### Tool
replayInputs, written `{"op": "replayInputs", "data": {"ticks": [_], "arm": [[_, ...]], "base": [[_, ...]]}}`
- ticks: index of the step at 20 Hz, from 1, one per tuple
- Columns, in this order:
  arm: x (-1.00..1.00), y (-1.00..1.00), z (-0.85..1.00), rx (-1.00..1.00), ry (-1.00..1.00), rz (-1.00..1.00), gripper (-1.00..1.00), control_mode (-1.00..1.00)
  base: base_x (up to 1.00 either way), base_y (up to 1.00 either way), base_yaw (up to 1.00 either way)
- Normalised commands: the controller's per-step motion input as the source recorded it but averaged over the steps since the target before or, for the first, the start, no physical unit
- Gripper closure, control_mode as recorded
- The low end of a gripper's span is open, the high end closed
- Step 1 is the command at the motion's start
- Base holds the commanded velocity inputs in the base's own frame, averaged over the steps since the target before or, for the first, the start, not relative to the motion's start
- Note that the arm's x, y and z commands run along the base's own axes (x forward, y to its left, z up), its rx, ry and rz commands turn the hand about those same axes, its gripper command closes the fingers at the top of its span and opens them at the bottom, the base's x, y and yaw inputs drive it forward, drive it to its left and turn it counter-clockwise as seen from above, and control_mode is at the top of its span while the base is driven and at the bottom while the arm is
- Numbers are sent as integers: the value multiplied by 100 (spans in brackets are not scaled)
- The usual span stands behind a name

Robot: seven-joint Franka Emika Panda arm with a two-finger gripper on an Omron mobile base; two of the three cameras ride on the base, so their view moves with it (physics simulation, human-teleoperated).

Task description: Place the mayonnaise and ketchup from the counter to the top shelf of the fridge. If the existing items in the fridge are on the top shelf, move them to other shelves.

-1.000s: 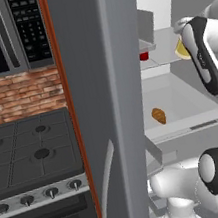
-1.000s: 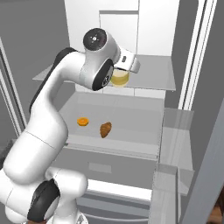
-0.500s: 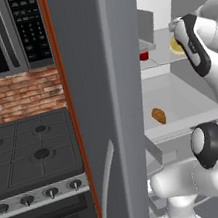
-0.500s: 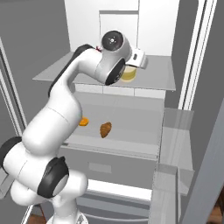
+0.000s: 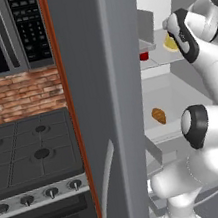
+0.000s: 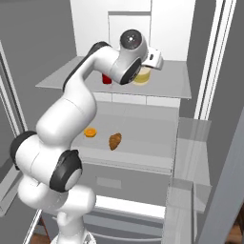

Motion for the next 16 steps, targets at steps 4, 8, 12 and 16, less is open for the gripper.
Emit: {"op": "replayInputs", "data": {"ticks": [4,8,12,16], "arm": [[18,-4,-8,-2,0,4,100,-100],[19,0,-9,-4,0,3,100,-100],[21,0,-12,-6,0,3,-100,-100],[22,0,-2,-1,0,0,-100,-100]], "base": [[0,0,0],[0,0,0],[0,0,0],[0,0,0]]}}
